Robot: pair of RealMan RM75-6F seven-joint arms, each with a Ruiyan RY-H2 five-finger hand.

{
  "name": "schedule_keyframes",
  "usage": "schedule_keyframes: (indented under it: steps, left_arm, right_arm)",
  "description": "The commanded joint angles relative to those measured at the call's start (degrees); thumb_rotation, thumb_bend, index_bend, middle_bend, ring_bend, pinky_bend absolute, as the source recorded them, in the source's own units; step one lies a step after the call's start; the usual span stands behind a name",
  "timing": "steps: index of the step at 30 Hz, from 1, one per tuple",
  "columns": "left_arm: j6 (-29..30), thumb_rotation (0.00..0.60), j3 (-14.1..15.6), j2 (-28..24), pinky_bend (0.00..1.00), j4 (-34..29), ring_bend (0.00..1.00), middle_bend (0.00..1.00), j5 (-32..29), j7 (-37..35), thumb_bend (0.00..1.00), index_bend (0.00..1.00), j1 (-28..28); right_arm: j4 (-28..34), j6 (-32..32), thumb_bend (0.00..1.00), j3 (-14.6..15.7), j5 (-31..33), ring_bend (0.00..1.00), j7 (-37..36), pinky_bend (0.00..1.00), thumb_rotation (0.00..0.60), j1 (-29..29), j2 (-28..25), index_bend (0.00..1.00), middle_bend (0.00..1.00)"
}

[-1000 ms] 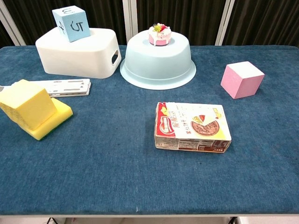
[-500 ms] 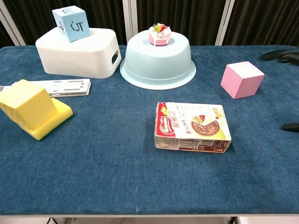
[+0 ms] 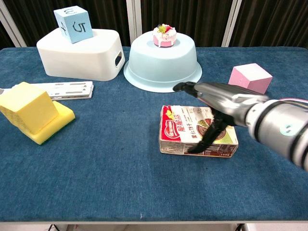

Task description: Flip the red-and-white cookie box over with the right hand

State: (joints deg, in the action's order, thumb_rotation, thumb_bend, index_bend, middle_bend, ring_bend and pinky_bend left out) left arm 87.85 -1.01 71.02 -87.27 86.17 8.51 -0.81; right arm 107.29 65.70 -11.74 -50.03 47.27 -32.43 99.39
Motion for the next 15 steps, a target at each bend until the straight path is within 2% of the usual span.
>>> schedule_keyframes:
  steps: [1, 9, 12, 15]
  left_arm:
    - [-0.2, 0.600, 0.0, 0.1, 0.00, 0.2, 0.00, 0.00, -0.1, -0.2, 0.13, 0.00, -0.1]
    - [-1.3, 0.600, -0.1, 0.2, 0.00, 0.9, 0.00, 0.00, -0.7, -0.5, 0.13, 0.00, -0.5]
    - [-1.6, 0.600, -0.1, 0.2, 0.00, 1.0, 0.00, 0.00, -0.8, -0.5, 0.13, 0.00, -0.7]
    - [-1.7, 0.600, 0.0, 0.2, 0.00, 1.1, 0.00, 0.00, -1.0, -0.6, 0.13, 0.00, -0.7]
  right_arm:
    - [-3.1, 1.4, 0.06, -1.7, 3.9, 0.00, 2.6, 0.00, 0.599, -2.8, 3.4, 0.00, 0.00]
    - [-6.9, 2.4, 0.06, -3.9, 11.4, 0.00, 5.3, 0.02, 0.597, -7.4, 7.4, 0.00, 0.01]
    - [-7.9, 3.0, 0.06, -4.1, 13.6, 0.02, 6.9, 0.14, 0.594, -8.8, 8.1, 0.00, 0.05]
    - [-8.9, 3.3, 0.09, -4.0, 15.6, 0.17, 8.0, 0.31, 0.570, -9.9, 8.2, 0.07, 0.16]
